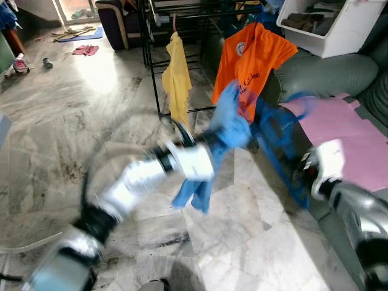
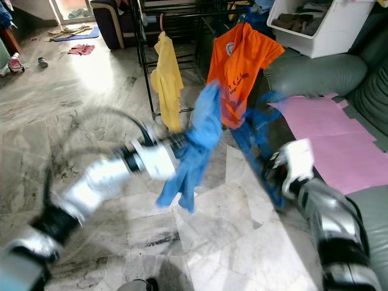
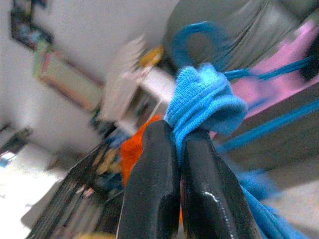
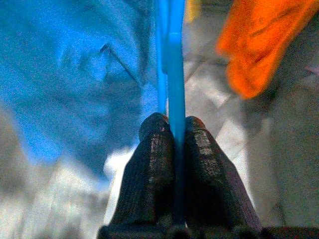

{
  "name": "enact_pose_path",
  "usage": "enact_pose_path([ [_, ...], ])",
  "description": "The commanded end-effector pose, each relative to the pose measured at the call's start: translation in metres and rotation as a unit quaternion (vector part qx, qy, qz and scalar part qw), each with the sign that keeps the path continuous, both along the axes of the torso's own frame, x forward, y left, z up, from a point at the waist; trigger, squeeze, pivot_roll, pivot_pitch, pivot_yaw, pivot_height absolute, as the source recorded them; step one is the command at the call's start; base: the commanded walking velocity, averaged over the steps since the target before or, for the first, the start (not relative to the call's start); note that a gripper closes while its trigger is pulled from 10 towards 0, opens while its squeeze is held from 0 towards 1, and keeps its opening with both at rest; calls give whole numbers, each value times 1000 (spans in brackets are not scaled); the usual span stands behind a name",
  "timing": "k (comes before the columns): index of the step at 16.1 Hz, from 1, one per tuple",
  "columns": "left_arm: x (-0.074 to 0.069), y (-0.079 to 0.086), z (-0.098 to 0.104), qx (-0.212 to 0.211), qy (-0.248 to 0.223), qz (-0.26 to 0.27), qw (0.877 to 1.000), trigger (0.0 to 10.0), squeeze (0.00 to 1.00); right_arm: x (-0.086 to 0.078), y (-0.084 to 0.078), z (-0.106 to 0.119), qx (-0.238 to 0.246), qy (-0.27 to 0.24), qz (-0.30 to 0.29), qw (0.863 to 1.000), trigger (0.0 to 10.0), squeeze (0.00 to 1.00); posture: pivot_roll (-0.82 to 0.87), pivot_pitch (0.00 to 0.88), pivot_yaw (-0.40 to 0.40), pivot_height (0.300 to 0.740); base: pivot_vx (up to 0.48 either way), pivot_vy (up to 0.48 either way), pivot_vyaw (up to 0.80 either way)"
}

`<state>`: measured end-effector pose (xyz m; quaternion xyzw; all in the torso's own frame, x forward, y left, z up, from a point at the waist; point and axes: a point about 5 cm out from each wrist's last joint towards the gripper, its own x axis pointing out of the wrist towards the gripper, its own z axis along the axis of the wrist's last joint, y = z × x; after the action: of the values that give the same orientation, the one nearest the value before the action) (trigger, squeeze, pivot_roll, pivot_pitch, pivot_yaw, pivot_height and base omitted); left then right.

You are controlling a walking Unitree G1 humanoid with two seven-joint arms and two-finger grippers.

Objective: Hang hanger

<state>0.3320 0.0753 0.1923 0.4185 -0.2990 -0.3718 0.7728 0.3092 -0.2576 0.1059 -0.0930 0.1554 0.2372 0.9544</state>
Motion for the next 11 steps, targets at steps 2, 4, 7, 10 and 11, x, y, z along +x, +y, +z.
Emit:
enact_pose_path([
  [2,26,25,4,22,-3,93,995,10000,0,-24,-5,3,-74,47,127,988,10000,0,0,78,-4,740,0,0,0],
  [4,40,40,2,43,6,152,987,10000,0,-31,-11,13,-52,61,148,986,10000,0,-12,75,3,740,0,0,0],
  [7,51,52,-22,84,84,210,970,10000,0,-31,-19,30,-52,43,146,987,10000,0,-24,65,11,740,0,0,0],
  [10,41,53,-64,160,187,195,949,10000,0,-26,-24,37,-79,22,119,989,10000,0,-29,57,13,740,0,0,0],
  [11,36,51,-73,167,194,185,949,10000,0,-26,-23,38,-78,22,118,990,10000,0,-30,53,12,740,0,0,0],
])
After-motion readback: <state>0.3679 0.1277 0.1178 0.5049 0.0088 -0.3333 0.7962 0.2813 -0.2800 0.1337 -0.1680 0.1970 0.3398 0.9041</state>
